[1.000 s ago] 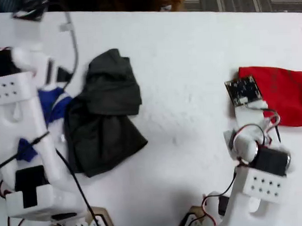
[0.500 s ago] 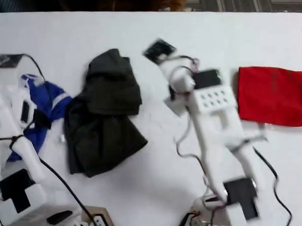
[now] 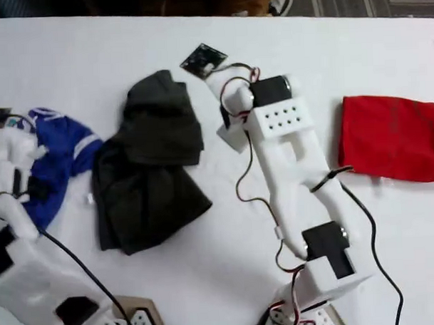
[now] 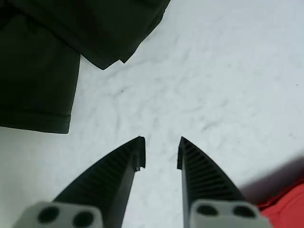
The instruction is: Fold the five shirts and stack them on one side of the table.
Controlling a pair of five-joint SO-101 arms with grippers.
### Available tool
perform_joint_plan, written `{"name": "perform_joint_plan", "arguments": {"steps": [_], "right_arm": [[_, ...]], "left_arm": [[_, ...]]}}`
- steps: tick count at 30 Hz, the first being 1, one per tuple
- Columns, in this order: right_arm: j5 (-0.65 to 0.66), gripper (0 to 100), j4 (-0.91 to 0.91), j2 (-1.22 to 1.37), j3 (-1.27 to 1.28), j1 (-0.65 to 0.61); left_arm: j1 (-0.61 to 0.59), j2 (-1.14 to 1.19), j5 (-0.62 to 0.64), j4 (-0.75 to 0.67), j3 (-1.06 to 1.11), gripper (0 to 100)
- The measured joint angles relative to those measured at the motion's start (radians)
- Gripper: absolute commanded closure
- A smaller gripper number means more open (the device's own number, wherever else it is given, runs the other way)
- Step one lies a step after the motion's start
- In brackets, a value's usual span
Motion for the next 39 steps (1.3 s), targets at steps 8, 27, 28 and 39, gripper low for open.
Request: {"name": "perform_joint_plan", "arguments": {"steps": [8,27,28,39], "right_arm": [[-0.002,87.8,0.000,0.000,0.000,0.002],[-0.003,87.8,0.037,0.009,0.051,-0.232],[-0.003,87.8,0.037,0.009,0.057,-0.259],[-0.003,87.8,0.005,0.066,0.094,-0.537]], "left_arm": [[-0.196,0.407,-0.015,0.184,-0.565,71],[-0.359,0.562,0.035,0.664,-1.488,71],[-0.359,0.508,0.029,0.664,-1.438,71],[-0.265,-0.028,-0.041,0.664,-0.672,71]]}}
